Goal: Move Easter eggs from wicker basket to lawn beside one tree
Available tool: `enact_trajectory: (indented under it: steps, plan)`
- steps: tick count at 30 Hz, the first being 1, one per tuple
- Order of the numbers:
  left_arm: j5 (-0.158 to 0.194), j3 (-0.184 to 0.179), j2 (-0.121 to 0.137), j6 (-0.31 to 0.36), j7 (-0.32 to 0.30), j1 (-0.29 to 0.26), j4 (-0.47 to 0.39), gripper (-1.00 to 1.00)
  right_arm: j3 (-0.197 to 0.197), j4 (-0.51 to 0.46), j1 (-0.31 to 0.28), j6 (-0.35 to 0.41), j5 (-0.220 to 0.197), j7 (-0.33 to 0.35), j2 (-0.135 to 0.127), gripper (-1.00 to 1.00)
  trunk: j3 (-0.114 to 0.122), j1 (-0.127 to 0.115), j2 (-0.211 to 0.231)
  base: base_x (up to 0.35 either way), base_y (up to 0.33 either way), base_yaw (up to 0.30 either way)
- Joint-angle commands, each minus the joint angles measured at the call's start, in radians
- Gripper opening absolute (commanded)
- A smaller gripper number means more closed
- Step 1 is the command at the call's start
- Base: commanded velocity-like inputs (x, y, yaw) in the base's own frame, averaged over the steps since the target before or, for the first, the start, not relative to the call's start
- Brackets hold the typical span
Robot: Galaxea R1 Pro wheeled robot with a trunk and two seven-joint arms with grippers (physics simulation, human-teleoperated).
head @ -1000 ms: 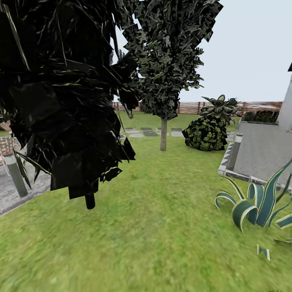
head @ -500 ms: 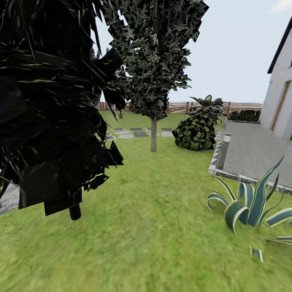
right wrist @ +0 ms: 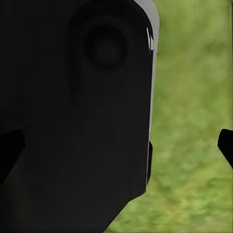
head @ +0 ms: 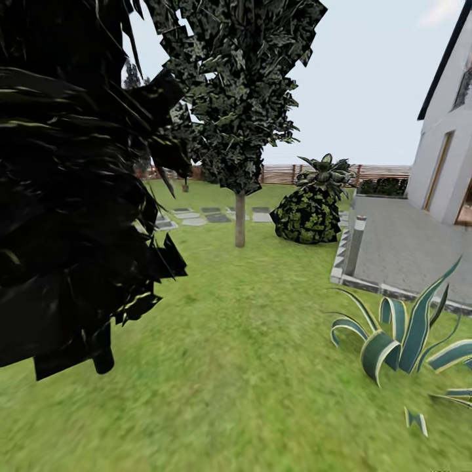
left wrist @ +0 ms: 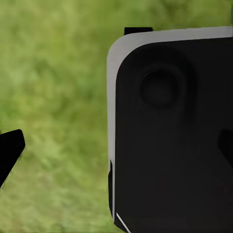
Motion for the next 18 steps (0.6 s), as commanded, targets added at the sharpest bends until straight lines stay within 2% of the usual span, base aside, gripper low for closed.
enact_trajectory:
  steps: [1, 6, 18]
  plan:
    - [0.0, 0.001, 0.0, 0.0, -0.001, 0.001, -0.002, 1.0, -0.001, 0.002, -0.001, 0.001, 0.0, 0.003, 0.0, 1.0, -0.001, 0.001, 0.0, 0.283, 0.0, -0.278]
    - [0.0, 0.001, 0.0, 0.0, -0.001, 0.001, -0.002, 1.0, -0.002, 0.002, -0.001, 0.003, -0.001, 0.003, -0.002, 1.0, -0.001, 0.001, 0.0, 0.283, 0.0, -0.223]
    - [0.0, 0.001, 0.0, 0.0, -0.001, 0.001, -0.002, 1.0, -0.002, 0.002, -0.001, 0.004, -0.001, 0.003, -0.005, 1.0, -0.001, 0.001, 0.0, 0.283, 0.0, -0.014]
